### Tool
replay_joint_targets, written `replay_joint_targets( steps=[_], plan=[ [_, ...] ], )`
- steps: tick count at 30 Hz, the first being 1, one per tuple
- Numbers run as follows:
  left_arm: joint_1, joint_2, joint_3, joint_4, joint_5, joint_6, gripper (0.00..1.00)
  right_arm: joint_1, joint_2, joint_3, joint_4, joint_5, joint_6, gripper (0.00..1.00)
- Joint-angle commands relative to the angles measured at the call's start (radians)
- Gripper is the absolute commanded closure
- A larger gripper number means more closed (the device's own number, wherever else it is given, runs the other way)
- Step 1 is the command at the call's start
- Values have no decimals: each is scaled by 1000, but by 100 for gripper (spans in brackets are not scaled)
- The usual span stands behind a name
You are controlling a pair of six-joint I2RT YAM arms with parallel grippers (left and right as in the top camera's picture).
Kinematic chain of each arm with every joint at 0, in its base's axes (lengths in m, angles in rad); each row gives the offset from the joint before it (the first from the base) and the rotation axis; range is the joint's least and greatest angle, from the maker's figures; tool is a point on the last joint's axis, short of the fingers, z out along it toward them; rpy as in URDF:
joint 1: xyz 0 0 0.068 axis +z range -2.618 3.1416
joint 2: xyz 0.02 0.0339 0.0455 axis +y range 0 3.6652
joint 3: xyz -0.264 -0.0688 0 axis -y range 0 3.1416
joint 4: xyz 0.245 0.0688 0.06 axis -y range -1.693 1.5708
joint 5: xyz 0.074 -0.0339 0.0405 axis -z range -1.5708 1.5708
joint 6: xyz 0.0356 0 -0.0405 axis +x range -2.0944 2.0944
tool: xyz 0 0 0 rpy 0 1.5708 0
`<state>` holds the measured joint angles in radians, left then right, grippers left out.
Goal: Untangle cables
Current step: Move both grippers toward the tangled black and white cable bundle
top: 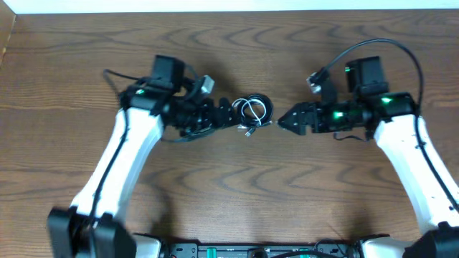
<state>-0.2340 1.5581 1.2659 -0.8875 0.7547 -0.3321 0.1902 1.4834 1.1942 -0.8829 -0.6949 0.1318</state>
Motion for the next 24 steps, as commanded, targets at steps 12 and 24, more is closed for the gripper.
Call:
replay_joint_targets(
  steps=[12, 24],
  plan=[
    [-111, 279, 14, 348, 12, -389, 2, 59, 12, 17, 7, 65, 40, 7],
    [-229, 294, 13, 436, -387, -550, 7, 59, 12, 17, -6, 109, 40, 4]
  ],
)
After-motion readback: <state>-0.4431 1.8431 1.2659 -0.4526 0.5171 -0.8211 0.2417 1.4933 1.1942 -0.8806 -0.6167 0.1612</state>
